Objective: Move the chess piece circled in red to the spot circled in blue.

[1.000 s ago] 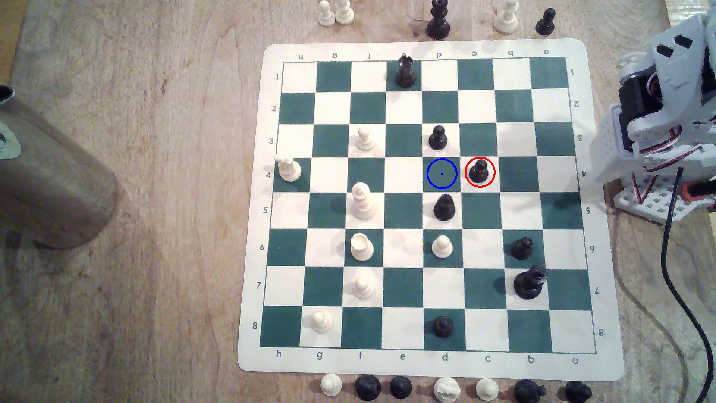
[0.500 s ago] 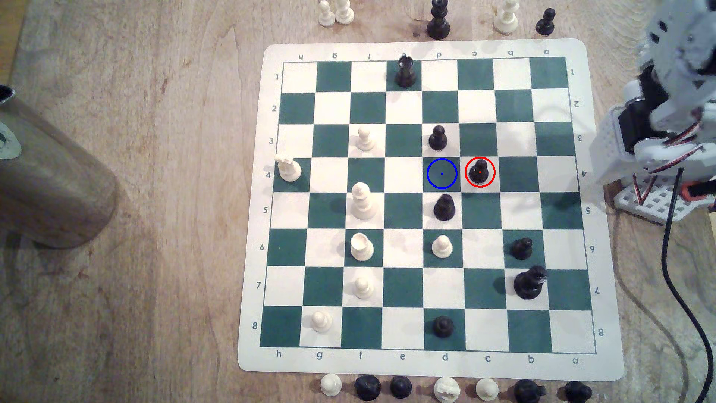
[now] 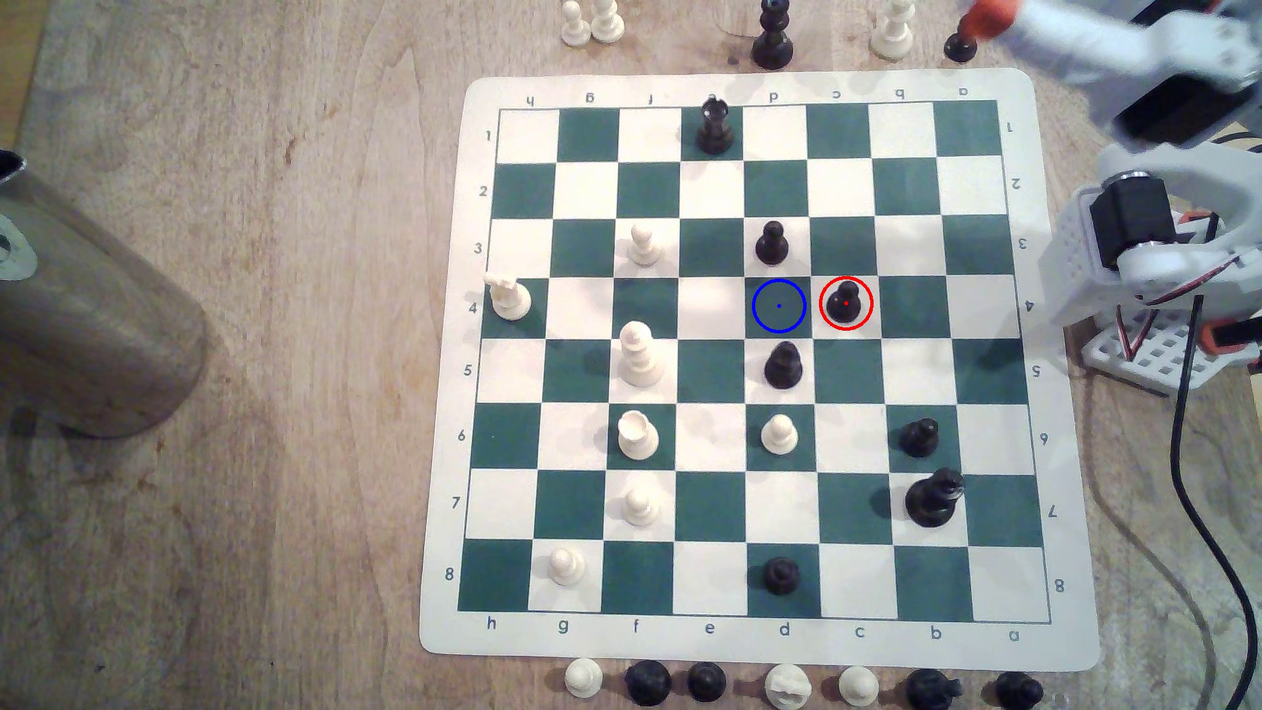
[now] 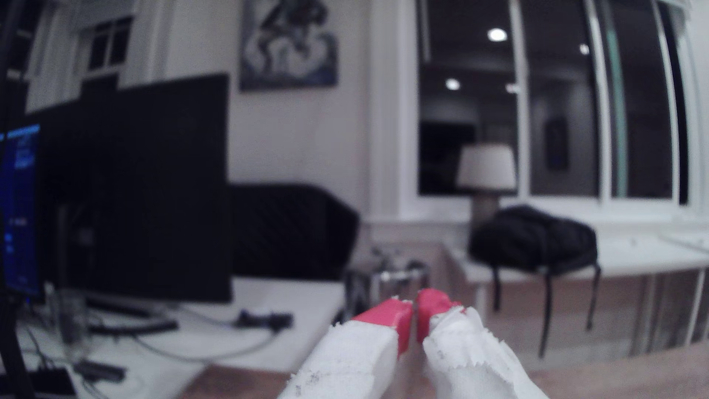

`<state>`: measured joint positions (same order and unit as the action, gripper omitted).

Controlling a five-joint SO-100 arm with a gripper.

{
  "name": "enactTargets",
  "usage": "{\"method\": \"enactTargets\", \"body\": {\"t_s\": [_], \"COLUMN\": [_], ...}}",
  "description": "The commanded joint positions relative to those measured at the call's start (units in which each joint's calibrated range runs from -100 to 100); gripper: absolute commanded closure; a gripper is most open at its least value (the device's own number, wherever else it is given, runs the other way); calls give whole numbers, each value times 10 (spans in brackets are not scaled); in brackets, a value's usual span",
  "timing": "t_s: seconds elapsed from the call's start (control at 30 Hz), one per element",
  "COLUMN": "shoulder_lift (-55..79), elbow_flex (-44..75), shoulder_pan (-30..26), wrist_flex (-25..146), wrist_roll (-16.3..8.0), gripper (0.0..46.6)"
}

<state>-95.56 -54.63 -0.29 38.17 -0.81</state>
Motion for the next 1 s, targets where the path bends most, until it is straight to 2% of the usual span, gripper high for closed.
{"method": "enactTargets", "body": {"t_s": [0.0, 0.07, 0.17, 0.23, 0.3, 0.47, 0.63, 0.77, 0.9, 0.97], "shoulder_lift": [0, 0, 0, 0, -1, -1, 55, 89, 168, 226], "elbow_flex": [76, 66, 47, 27, 16, -33, -52, -46, -19, -8], "shoulder_pan": [30, 21, 16, 17, 21, 39, 41, 41, 43, 49], "wrist_flex": [145, 164, 188, 221, 253, 322, 351, 373, 391, 387], "wrist_roll": [-1, 2, -15, -5, 9, 14, 8, 8, -9, -18], "gripper": [451, 464, 464, 461, 439, 410, 337, 321, 319, 302]}}
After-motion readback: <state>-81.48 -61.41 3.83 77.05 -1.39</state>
